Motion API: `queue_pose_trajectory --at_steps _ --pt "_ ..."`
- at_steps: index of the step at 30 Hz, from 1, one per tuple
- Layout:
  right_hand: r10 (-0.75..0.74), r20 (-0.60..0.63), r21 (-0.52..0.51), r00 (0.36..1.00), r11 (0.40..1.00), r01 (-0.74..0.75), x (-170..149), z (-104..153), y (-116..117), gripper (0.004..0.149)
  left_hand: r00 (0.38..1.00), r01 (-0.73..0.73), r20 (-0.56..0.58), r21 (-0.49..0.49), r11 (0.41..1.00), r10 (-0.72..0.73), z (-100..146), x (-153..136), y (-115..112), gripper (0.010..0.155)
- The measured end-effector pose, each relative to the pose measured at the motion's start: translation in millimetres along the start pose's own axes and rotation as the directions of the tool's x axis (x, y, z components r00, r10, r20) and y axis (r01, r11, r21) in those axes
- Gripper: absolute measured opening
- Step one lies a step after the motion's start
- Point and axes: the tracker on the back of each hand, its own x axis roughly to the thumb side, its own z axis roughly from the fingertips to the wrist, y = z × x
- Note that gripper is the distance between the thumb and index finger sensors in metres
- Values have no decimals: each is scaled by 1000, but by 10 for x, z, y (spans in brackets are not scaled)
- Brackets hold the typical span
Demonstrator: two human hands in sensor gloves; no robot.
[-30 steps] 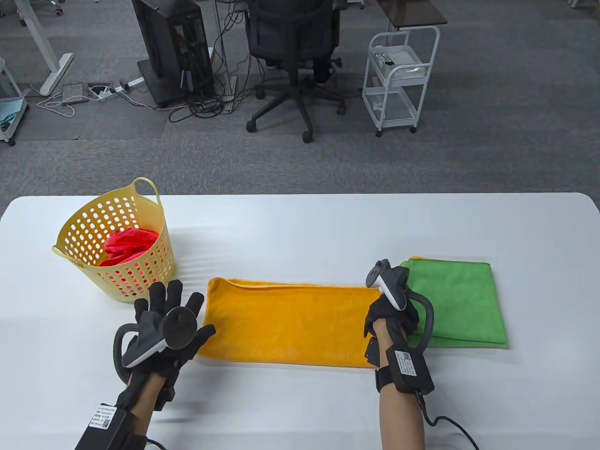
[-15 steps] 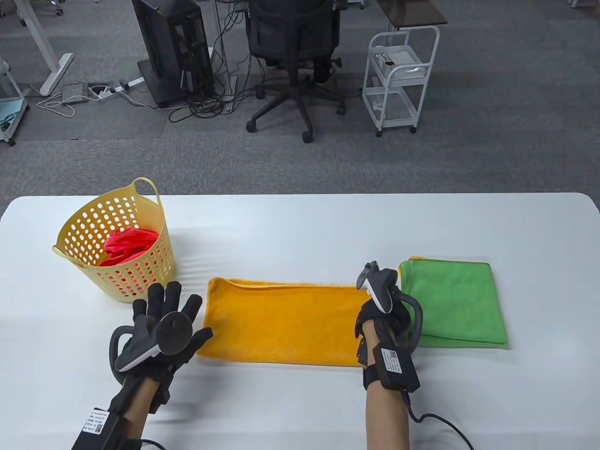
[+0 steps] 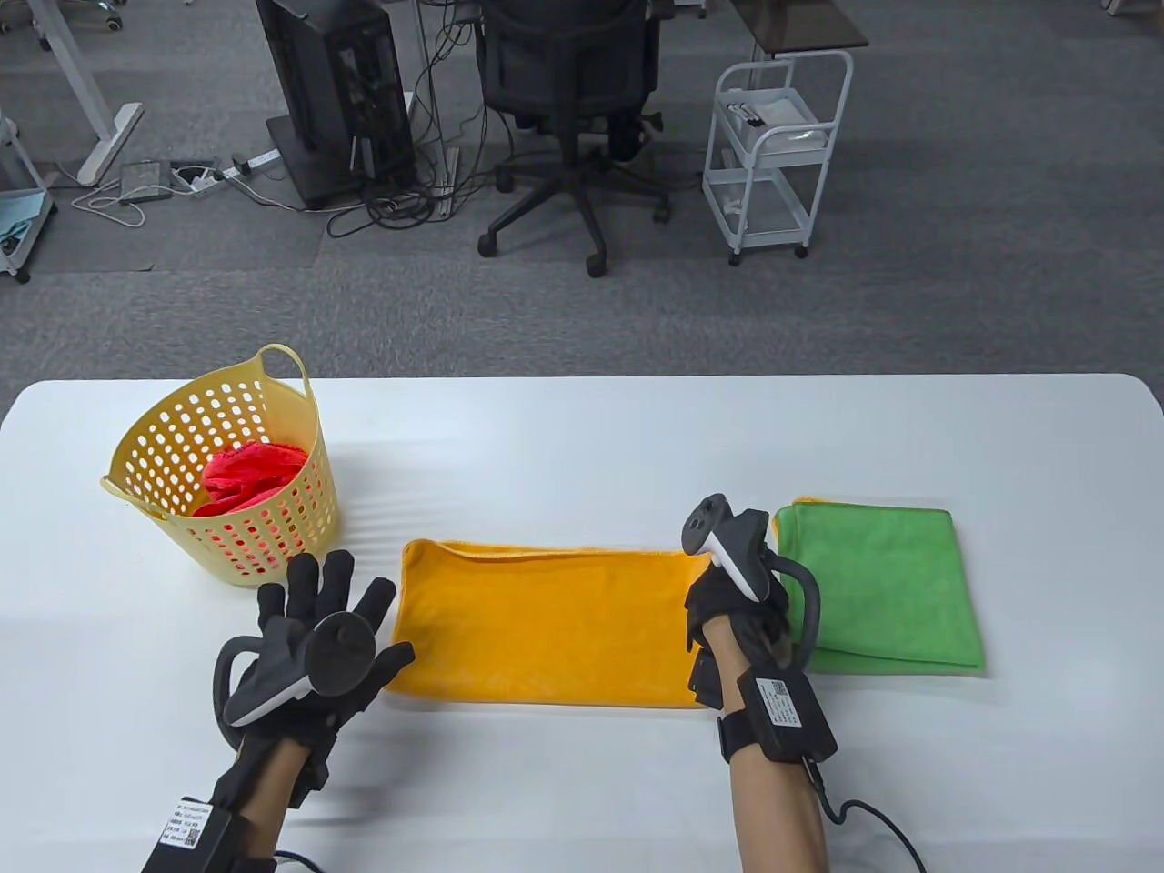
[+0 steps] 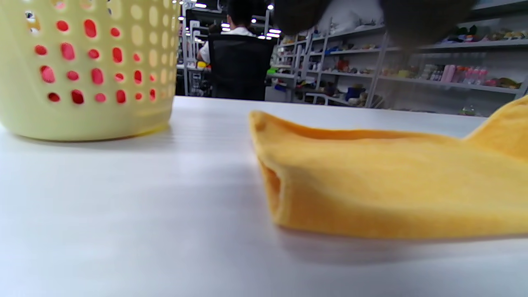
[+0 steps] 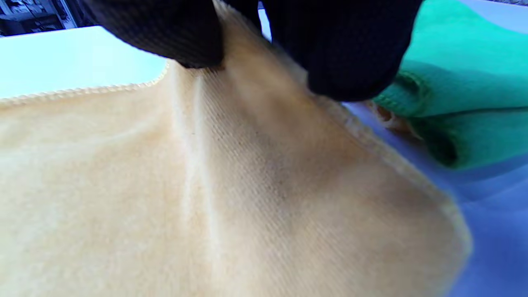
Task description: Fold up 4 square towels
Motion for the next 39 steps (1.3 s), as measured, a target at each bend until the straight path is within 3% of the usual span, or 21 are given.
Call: queue_pose_trajectory --at_steps 6,12,23,30,39 --pt "-200 152 -41 968 977 209 1 78 -88 49 1000 -7 -2 3 1000 7 14 -10 14 78" --pt "-322 243 -2 915 943 333 154 273 -278 49 1000 -10 1 -8 1000 10 21 -4 24 79" --pt "-370 400 39 838 921 388 938 800 -456 49 1000 -19 2 -25 1000 19 32 -7 28 79" --pt "-322 472 67 821 941 330 1621 997 -232 49 1000 -25 9 -43 999 26 40 -8 29 80" --pt "-239 480 82 844 970 228 2238 928 285 49 999 -40 4 -46 998 40 47 -29 34 80"
